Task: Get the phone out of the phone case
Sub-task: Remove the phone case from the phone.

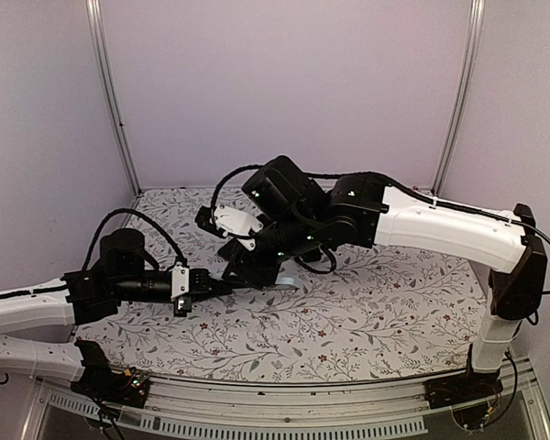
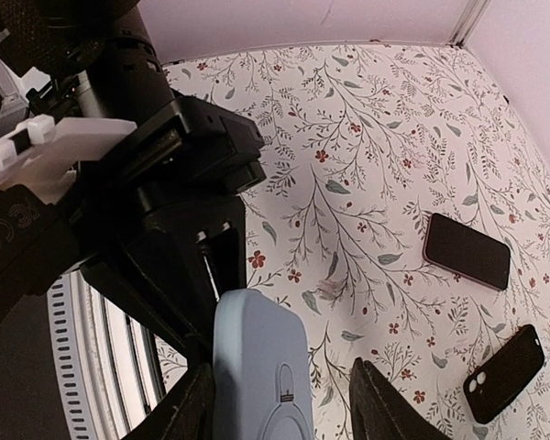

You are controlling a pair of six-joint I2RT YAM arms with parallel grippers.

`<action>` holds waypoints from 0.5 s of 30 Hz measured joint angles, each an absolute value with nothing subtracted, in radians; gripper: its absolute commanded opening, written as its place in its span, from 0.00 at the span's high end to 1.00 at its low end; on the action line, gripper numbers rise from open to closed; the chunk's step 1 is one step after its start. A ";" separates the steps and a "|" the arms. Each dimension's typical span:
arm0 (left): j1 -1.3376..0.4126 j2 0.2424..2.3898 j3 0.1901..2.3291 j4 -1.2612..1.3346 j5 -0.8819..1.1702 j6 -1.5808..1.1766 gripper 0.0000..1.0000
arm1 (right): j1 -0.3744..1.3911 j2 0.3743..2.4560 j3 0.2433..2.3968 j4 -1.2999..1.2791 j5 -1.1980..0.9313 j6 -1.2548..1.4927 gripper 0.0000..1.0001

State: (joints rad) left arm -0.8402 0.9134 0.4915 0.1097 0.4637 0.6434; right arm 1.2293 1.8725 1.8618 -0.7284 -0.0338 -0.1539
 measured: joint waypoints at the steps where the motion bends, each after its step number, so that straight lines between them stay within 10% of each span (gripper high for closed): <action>1: -0.841 0.913 0.492 0.108 0.463 0.644 1.00 | 1.230 1.873 1.863 -0.731 -0.034 -0.154 0.46; 15: -0.843 0.913 0.491 0.106 0.451 0.648 1.00 | 1.235 1.898 1.872 -0.742 -0.036 -0.148 0.45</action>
State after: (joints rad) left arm -0.8429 0.9134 0.4911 0.1059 0.4507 0.6479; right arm 1.2346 1.8980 1.8721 -0.7422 -0.0360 -0.1482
